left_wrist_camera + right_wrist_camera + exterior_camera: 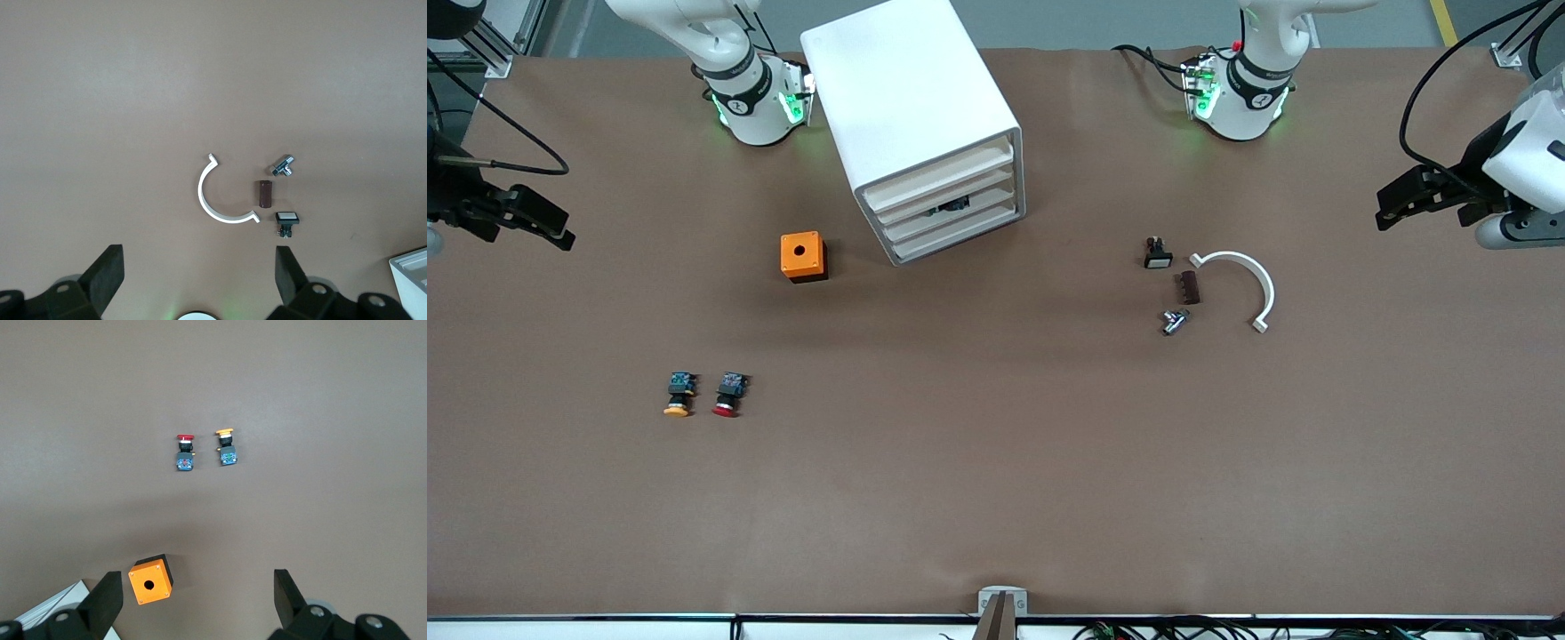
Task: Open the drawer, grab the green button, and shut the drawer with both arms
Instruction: 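Move the left gripper toward the cabinet while the right gripper approaches it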
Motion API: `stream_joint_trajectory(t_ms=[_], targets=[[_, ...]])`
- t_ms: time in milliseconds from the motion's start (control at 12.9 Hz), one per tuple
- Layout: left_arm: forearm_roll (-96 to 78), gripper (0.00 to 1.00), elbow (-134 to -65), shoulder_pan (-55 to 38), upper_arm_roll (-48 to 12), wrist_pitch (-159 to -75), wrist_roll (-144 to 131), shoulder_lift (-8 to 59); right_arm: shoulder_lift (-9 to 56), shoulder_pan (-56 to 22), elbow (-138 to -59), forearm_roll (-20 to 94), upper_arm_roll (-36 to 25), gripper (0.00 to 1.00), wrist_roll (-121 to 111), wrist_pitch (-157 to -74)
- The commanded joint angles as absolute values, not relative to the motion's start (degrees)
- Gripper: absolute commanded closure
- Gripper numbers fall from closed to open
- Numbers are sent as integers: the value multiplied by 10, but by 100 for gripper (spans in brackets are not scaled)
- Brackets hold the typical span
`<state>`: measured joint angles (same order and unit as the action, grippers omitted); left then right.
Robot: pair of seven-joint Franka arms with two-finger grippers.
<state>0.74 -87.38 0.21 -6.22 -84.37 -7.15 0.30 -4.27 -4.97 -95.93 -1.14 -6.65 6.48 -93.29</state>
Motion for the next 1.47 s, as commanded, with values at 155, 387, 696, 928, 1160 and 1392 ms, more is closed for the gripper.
stream_joint_trajectory(t_ms=[155, 387, 696, 928, 1160, 1392], targets=[[9, 0, -861, 7, -64, -838, -70, 10, -57, -35, -973, -15, -63, 0, 73, -934], [14, 0, -850, 0, -64, -842, -67, 45, -60, -36, -976, -14, -63, 0, 82, -932], [-1, 0, -850, 2, -65, -843, -74, 100, -58, -43, -993, -14, -60, 0, 166, -918], [-32, 0, -850, -2, -66, -841, -127, 146, -57, -54, -1013, 3, -59, 0, 233, -925], [-77, 0, -852, -40, -69, -839, -296, 186, -55, -79, -1023, 11, -59, 0, 307, -930], [-110, 0, -848, -94, -69, -838, -507, 230, -47, -112, -1029, 14, -59, 0, 387, -937]])
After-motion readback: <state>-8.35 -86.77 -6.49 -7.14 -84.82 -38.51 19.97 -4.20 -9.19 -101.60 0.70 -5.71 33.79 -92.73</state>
